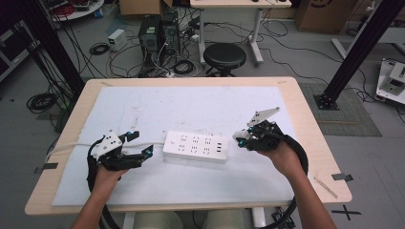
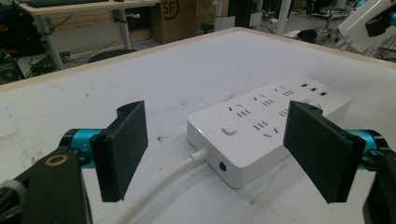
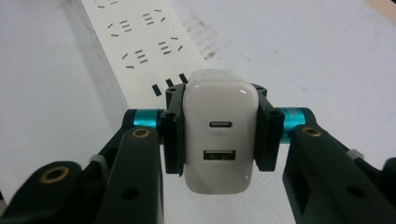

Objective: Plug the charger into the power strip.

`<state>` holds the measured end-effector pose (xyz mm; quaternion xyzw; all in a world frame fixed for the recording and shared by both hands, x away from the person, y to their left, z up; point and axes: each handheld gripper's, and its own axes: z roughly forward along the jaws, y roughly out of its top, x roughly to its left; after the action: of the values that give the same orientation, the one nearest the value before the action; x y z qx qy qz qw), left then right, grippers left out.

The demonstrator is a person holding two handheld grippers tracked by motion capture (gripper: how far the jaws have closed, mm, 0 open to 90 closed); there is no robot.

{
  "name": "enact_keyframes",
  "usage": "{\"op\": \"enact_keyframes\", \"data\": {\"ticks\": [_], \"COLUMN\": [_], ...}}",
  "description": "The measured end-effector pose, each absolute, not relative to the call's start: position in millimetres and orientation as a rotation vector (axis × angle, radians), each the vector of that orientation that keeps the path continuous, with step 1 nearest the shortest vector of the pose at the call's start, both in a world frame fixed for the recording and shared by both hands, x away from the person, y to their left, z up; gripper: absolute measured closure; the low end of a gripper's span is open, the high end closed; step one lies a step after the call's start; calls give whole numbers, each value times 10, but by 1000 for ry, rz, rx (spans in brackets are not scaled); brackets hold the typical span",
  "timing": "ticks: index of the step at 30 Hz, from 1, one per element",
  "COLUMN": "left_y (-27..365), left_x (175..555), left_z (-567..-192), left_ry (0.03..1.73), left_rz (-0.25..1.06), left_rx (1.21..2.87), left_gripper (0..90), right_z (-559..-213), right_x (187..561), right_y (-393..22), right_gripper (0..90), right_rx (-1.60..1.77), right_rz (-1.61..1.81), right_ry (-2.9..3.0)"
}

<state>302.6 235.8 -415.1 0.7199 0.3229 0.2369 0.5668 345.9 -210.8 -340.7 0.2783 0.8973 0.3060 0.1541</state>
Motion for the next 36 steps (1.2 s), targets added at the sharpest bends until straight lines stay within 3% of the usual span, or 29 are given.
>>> {"op": "enact_keyframes", "data": {"ticks": [14, 36], "left_y": [2393, 2475], "left_x": [3029, 3031], "left_z": [-4183, -4249], "left_ry": [763, 766], "left_rz": [551, 526], "left_rx": [1683, 1676], "left_gripper": [219, 218], "right_z": [-3253, -3457], "right_x": [3719, 4035], "right_y": [-1716, -1256], "right_gripper": [632, 632], "right_rx": [653, 503], "right_rz": [845, 692], "right_ry": [2709, 2909]}}
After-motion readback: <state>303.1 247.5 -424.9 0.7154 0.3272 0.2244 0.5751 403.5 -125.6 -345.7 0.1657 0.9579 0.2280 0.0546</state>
